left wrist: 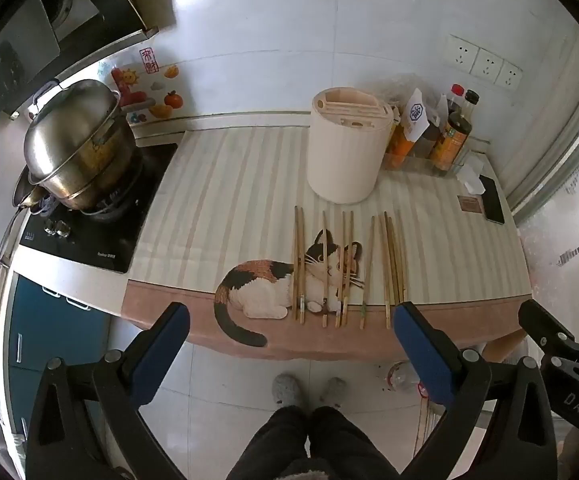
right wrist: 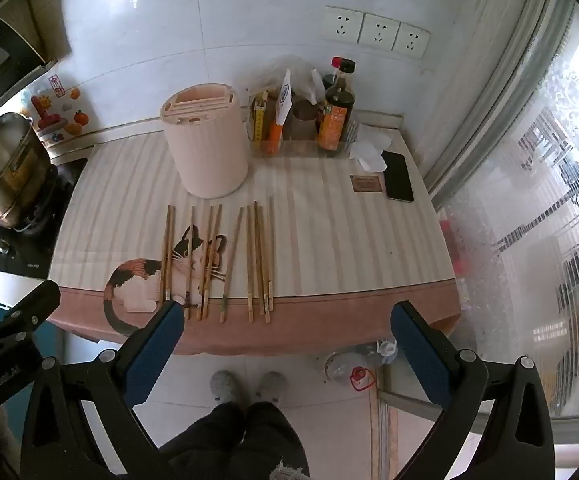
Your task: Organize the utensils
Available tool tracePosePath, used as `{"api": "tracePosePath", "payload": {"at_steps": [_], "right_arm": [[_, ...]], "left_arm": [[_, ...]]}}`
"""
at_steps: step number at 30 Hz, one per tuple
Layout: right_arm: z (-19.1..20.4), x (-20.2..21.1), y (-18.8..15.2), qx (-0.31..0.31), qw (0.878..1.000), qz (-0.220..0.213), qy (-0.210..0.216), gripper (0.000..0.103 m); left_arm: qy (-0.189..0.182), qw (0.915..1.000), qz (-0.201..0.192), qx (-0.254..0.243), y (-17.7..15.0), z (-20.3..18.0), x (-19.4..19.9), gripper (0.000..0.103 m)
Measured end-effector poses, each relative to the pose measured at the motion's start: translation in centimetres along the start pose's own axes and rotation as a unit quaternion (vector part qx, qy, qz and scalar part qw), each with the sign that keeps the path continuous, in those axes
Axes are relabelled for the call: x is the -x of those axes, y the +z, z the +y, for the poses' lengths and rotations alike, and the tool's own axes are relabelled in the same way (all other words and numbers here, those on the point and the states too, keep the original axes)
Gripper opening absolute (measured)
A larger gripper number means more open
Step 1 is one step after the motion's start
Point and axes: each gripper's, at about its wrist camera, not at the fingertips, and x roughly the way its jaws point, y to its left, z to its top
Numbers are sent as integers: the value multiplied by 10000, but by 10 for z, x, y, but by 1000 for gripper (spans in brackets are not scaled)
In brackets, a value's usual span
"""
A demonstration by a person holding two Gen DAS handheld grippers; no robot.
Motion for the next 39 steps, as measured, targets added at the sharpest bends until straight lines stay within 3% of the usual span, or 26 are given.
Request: {"api": "tracePosePath", "payload": {"at_steps": [13, 39], "right_arm": [[-4, 14, 11, -21, 10000, -25, -47, 103], [-14, 3, -1, -65, 10000, -54, -50, 103]], "left_arm": [[-30, 10000, -39, 6, -4, -3, 7, 103], [-74, 9998, -124, -108, 2, -14, 12, 103]]}}
